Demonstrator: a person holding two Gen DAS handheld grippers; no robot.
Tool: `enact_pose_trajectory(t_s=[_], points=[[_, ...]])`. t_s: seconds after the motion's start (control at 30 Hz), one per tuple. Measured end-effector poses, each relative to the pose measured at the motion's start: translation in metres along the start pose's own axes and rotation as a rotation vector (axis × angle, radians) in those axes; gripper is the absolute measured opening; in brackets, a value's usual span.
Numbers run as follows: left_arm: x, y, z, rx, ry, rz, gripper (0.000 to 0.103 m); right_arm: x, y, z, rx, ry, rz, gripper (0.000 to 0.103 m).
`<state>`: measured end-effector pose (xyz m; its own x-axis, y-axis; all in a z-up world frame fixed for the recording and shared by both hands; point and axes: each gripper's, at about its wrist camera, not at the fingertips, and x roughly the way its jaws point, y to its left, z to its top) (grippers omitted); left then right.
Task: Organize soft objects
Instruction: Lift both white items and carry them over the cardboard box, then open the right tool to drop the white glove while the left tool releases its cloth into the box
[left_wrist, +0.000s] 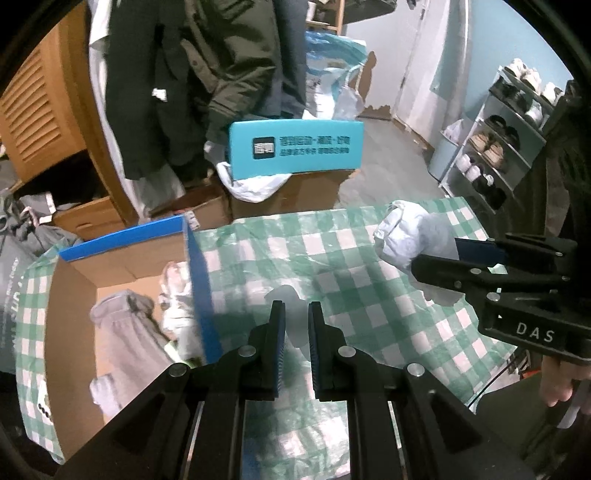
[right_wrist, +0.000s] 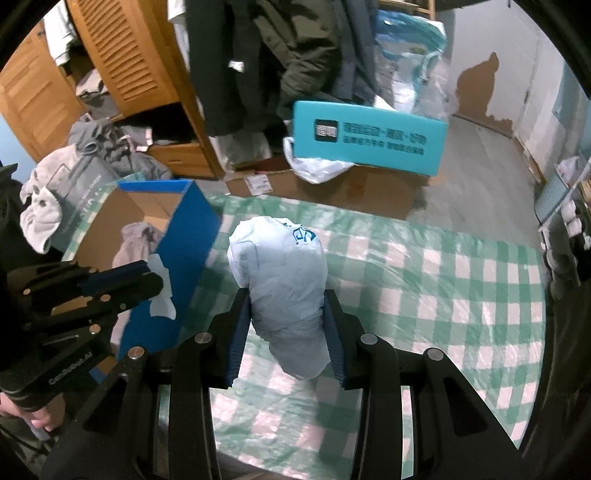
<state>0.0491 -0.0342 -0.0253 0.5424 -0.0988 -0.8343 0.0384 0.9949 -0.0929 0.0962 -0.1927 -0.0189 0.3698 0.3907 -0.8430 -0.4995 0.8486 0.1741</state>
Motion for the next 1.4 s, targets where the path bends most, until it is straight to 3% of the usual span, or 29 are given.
enact_pose_trajectory(t_s=[0.9, 1.4], points=[[-0.024, 0.120, -0.036, -0.190, 0.000, 0.095, 0.012, 0.041, 0.134, 0.038, -0.198, 0.069, 0.118, 0.037], [-0.018, 0.159, -0.054, -0.238, 0.036, 0.133, 0.014, 0.074, 0.178, 0.046, -0.247, 0.137, 0.143, 0.037]])
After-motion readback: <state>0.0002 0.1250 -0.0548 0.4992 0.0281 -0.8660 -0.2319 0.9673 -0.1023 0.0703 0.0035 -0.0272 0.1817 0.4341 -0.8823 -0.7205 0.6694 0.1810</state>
